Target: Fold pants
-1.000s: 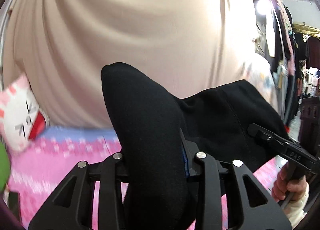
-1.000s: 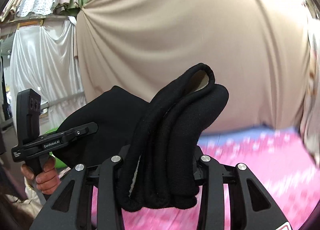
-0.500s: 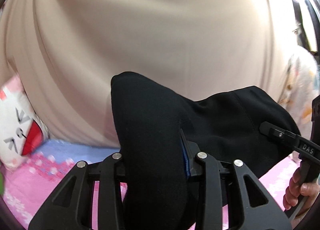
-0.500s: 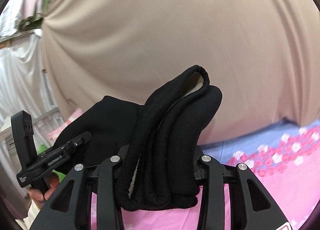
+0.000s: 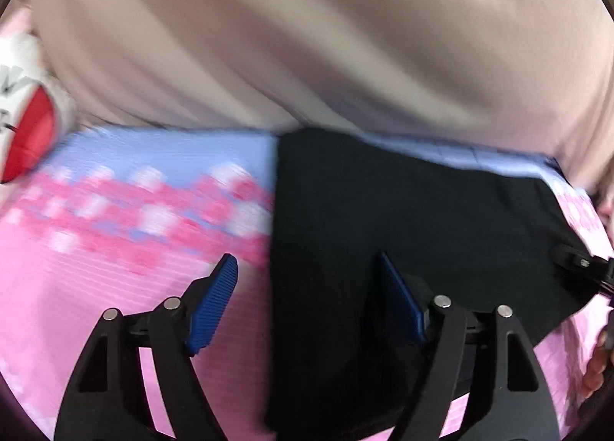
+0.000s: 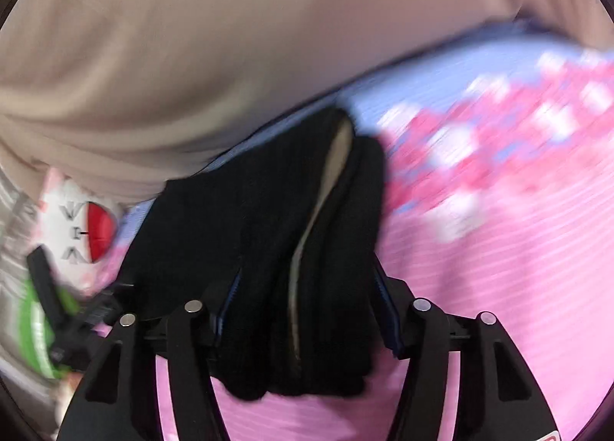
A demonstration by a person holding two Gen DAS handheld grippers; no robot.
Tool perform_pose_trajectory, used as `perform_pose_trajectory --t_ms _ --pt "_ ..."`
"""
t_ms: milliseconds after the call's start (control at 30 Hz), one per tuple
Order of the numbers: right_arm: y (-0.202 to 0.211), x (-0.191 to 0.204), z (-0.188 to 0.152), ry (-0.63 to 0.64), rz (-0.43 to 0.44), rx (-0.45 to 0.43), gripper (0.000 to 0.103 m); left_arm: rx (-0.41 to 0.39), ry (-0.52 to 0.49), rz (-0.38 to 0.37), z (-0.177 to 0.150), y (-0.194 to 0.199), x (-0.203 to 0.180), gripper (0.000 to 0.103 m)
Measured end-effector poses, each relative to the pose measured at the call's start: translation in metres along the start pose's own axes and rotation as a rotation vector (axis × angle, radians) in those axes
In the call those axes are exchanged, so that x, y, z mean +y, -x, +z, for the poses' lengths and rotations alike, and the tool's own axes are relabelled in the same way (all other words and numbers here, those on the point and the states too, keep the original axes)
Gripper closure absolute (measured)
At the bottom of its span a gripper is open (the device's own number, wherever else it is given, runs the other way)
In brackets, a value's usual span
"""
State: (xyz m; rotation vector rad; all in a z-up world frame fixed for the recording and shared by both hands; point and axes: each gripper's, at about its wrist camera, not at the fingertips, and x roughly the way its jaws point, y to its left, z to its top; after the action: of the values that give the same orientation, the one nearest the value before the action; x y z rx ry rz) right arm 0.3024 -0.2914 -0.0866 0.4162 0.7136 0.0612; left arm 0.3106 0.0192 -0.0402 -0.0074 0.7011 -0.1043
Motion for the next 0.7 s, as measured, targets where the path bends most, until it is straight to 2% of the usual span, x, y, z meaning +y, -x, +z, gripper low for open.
perform_pose_trajectory --t_ms 33,67,100,133,167,233,300,367,400,433,467,500,533,600,700 --pt "0.013 0.003 0.0 0.031 -0.052 -0.048 0.046 -0.019 -0.005 0.029 0.005 0.014 0.005 0.03" --pt "0.029 0.009 0.001 0.064 -0.107 -0.101 0.06 -0.044 -0.008 0.043 0.009 0.029 0.006 0.03" --pt "0.038 0.018 0.002 0.099 -0.116 -0.126 0.074 -0.069 -0.011 0.052 0.016 0.041 0.008 0.024" --pt "0.043 0.029 0.005 0.135 -0.097 -0.125 0.097 -0.082 -0.006 0.063 0.022 0.049 0.007 0.016" --pt "0.042 0.045 0.01 0.174 -0.076 -0.117 0.1 -0.083 -0.001 0.057 0.03 0.052 0.002 0.015" --pt "0.034 0.069 0.014 0.244 -0.045 -0.107 0.101 -0.064 -0.003 0.023 0.043 0.049 -0.013 0.013" --pt "0.005 0.088 0.021 0.331 -0.073 -0.077 0.101 -0.01 -0.037 0.021 0.045 0.03 -0.036 0.012" --pt "-0.037 0.074 0.025 0.357 -0.212 -0.007 0.103 0.051 -0.064 0.059 0.037 -0.005 -0.049 0.012" --pt "-0.053 0.056 0.026 0.332 -0.244 0.02 0.103 0.088 -0.077 0.098 0.028 -0.024 -0.054 0.013" --pt "-0.054 0.039 0.028 0.29 -0.199 -0.016 0.103 0.15 -0.083 0.136 0.018 -0.05 -0.051 0.011" --pt "-0.051 0.035 0.031 0.262 -0.201 -0.011 0.103 0.173 -0.063 0.118 0.012 -0.061 -0.046 0.011" --pt "-0.045 0.035 0.033 0.244 -0.219 -0.007 0.103 0.147 -0.001 0.073 0.01 -0.059 -0.036 0.01" --pt "-0.036 0.037 0.034 0.235 -0.215 -0.014 0.101 0.15 0.015 0.055 0.012 -0.055 -0.03 0.01" --pt "-0.014 0.051 0.026 0.273 -0.137 -0.039 0.101 0.146 0.033 0.058 0.014 -0.046 -0.023 0.012" --pt "-0.004 0.054 0.003 0.344 -0.13 -0.007 0.101 0.087 0.038 0.054 0.008 -0.014 -0.015 0.012"
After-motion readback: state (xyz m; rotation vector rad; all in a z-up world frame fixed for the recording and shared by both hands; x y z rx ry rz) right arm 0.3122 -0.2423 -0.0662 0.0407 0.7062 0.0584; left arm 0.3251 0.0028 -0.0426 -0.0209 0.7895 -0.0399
